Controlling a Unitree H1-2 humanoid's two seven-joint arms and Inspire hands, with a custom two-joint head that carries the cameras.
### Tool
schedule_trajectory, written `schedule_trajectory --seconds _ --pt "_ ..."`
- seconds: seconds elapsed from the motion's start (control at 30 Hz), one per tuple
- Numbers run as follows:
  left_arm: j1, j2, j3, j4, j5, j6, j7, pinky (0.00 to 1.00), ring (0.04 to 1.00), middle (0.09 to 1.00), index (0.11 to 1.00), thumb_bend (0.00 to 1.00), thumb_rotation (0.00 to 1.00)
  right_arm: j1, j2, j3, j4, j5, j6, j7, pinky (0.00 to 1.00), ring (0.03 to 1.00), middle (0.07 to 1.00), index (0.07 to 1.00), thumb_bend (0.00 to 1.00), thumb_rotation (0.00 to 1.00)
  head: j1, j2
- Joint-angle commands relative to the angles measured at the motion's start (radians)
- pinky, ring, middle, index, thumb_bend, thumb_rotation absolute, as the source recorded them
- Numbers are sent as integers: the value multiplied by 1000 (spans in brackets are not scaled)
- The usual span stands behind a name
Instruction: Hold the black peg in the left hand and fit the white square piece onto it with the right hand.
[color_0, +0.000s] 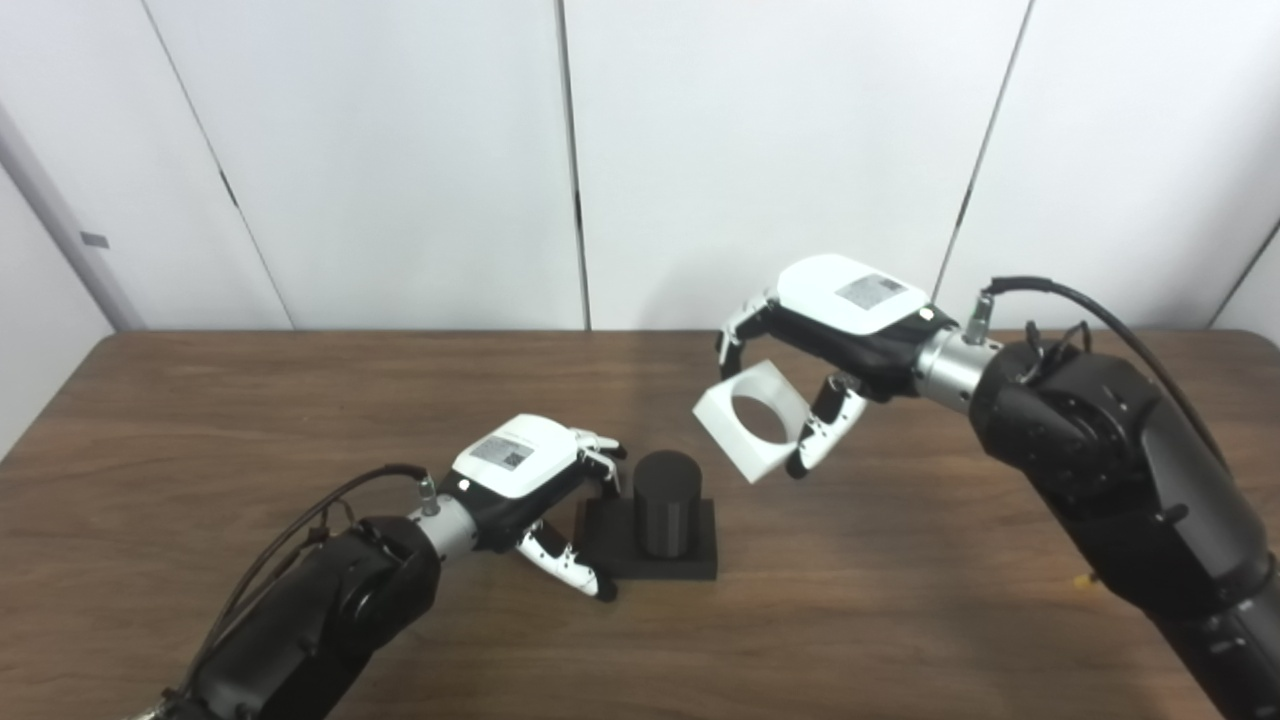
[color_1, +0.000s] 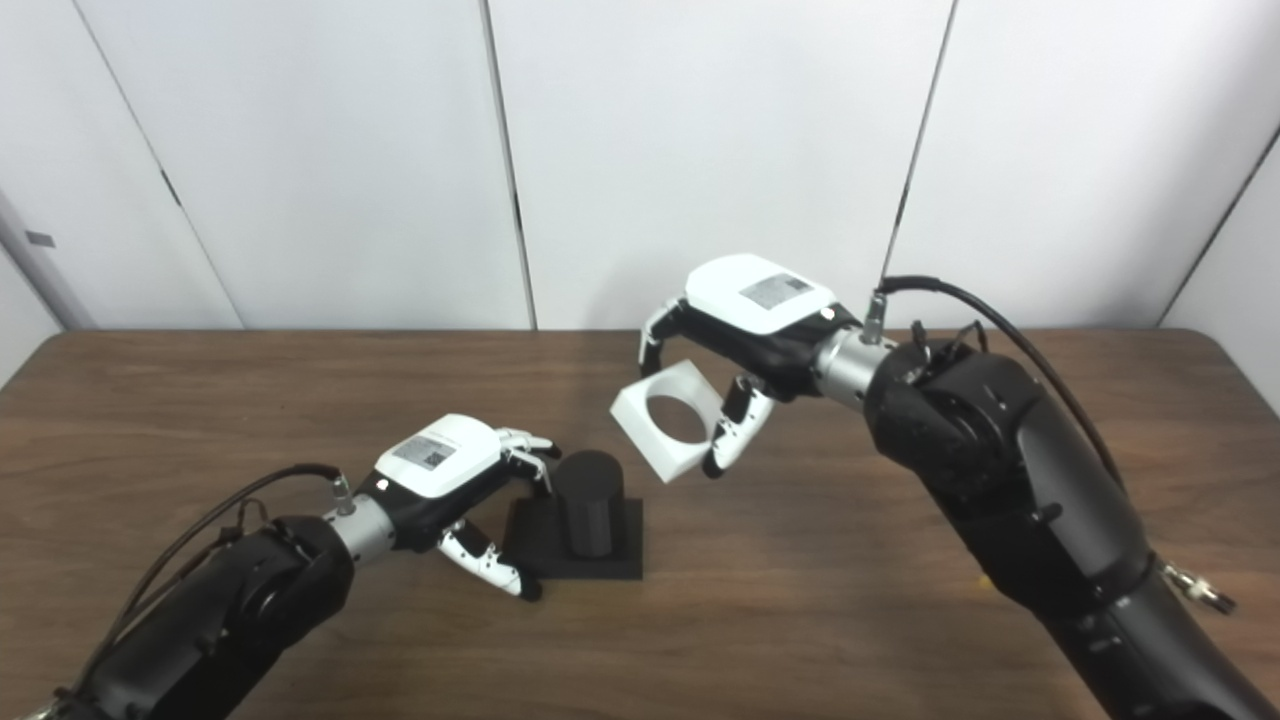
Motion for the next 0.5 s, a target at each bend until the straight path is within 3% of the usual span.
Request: schedule_trajectory --seconds 0.0,0.47 --pt "45 -24 -68 40 59 2 -82 783 883 874 488 522 77 -61 9 -9 -20 6 -18 -12 724 809 753 478 521 134 2 1" --pt "47 -30 -69 40 55 -5 -73 770 874 873 488 522 77 -49 65 15 8 12 -34 -21 735 813 749 477 522 131 15 6"
